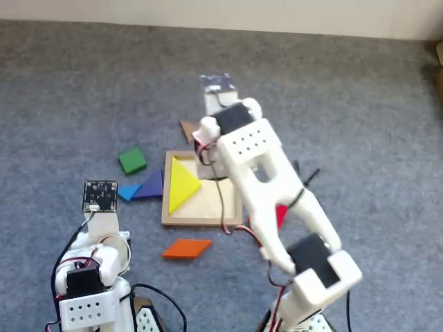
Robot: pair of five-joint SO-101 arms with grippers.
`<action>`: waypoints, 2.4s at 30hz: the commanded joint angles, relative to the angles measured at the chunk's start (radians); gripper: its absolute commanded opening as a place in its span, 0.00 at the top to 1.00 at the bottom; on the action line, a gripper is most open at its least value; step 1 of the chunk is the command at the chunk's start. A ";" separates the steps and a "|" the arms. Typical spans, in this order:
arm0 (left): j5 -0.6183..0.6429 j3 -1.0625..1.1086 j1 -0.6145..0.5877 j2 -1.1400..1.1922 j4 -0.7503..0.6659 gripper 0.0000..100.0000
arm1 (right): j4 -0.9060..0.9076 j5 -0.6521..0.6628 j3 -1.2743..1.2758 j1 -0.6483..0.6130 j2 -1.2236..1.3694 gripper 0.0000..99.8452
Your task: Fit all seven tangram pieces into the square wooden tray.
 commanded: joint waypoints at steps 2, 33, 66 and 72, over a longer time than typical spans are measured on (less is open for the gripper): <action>-0.005 0.021 -0.018 -0.061 0.008 0.99 | -0.028 0.008 0.160 0.065 -0.206 1.00; -0.005 0.021 -0.018 -0.061 0.008 0.99 | -0.611 -0.218 0.743 0.199 -0.116 0.69; -0.005 0.021 -0.018 -0.061 0.008 0.99 | -0.607 -0.212 0.834 0.022 -0.085 0.69; -0.005 0.021 -0.018 -0.061 0.008 0.99 | -0.556 -0.140 0.851 0.016 -0.087 0.69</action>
